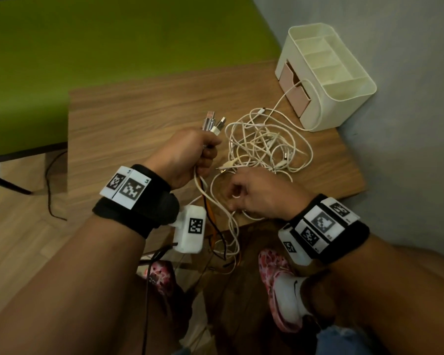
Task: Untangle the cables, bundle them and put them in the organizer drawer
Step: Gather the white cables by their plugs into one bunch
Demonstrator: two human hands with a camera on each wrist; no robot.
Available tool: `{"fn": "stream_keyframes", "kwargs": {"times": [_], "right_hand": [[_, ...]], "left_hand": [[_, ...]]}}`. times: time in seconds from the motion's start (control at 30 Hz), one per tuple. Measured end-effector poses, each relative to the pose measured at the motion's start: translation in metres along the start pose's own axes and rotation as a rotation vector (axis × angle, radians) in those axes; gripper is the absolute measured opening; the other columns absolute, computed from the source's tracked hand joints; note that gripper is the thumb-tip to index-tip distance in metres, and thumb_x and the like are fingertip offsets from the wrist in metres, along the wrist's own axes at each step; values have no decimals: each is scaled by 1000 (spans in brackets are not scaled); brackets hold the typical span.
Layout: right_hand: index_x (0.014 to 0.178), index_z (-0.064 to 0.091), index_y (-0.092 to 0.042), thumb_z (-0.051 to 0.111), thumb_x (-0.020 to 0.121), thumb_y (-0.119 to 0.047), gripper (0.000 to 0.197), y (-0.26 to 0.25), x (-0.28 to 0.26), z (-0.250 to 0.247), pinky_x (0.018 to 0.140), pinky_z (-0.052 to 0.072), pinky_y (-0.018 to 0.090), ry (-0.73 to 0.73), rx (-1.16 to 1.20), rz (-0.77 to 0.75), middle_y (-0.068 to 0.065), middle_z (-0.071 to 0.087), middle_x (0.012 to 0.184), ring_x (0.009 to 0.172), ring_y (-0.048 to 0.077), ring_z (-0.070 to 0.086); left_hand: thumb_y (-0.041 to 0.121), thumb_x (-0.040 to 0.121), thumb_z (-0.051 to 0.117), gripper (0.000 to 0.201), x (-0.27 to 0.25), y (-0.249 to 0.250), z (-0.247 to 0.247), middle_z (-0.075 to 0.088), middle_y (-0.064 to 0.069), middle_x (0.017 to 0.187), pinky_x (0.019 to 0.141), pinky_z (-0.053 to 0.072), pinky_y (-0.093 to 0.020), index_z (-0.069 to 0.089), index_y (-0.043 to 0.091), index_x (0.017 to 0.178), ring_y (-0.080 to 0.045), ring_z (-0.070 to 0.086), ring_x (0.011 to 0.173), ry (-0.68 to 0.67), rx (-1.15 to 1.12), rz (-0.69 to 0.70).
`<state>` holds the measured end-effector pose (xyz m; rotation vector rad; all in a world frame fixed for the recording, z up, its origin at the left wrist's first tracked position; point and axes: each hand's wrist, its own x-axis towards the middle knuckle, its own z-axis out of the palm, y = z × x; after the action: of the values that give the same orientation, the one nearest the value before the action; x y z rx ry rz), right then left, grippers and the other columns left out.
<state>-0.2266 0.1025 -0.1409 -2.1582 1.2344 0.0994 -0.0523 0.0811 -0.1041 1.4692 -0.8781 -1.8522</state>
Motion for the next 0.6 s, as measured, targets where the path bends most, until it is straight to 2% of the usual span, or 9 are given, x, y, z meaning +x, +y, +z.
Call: {"fn": "stream_keyframes", "kwargs": {"times": [0.17, 0.27, 0.33, 0.4, 0.47, 0.5, 0.6], "right_hand": [[110, 70, -16, 68, 86, -17, 24, 2, -2, 0, 85, 50, 33, -12, -11, -24, 1, 56, 110, 94, 17, 60], [122, 64, -20, 69, 86, -21, 37, 1, 0, 3, 83, 44, 27, -93, -111, 7, -2, 45, 112, 99, 16, 54], [128, 61, -19, 67, 87, -22, 41, 1, 0, 4, 81, 37, 22, -116, -181, -22, 2, 44, 119, 106, 17, 50], [128, 62, -18, 64, 88, -19, 40, 3, -2, 5, 84, 38, 22, -107, -193, -68, 5, 45, 123, 111, 18, 48], [121, 67, -16, 64, 87, -13, 34, 5, -5, 5, 90, 46, 32, -29, -88, -145, 6, 48, 123, 109, 20, 51], [115, 69, -15, 64, 85, -8, 30, 8, -6, 5, 89, 49, 36, 58, -22, -196, 6, 51, 122, 107, 20, 54], [100, 73, -11, 65, 81, 6, 27, 16, -6, 0, 85, 51, 32, 364, 70, -296, 4, 59, 114, 104, 19, 59]], "left_hand": [[8, 95, 44, 26, 3, -2, -1, 23, 1, 65, 47, 14, -25, 30, 22, 80, -11, 14, 53, -17, 21, 29], [7, 95, 44, 27, 4, -2, 0, 22, 0, 65, 50, 11, -28, 29, 23, 79, -12, 12, 54, -18, 30, 35], [8, 95, 44, 28, 3, -2, 1, 22, 0, 66, 52, 11, -29, 29, 23, 79, -13, 11, 56, -17, 43, 34], [8, 96, 44, 28, 3, -2, 2, 22, 0, 65, 54, 10, -29, 29, 23, 79, -13, 12, 57, -15, 50, 33], [8, 96, 45, 27, 4, -2, 2, 23, 0, 65, 52, 11, -29, 29, 22, 79, -12, 14, 54, -13, 51, 32], [9, 96, 45, 27, 4, -2, 2, 24, 1, 64, 51, 13, -28, 30, 22, 79, -11, 15, 53, -12, 54, 31], [9, 95, 46, 26, 5, -2, 2, 27, 1, 62, 46, 17, -25, 32, 21, 78, -10, 19, 49, -1, 68, 33]]}}
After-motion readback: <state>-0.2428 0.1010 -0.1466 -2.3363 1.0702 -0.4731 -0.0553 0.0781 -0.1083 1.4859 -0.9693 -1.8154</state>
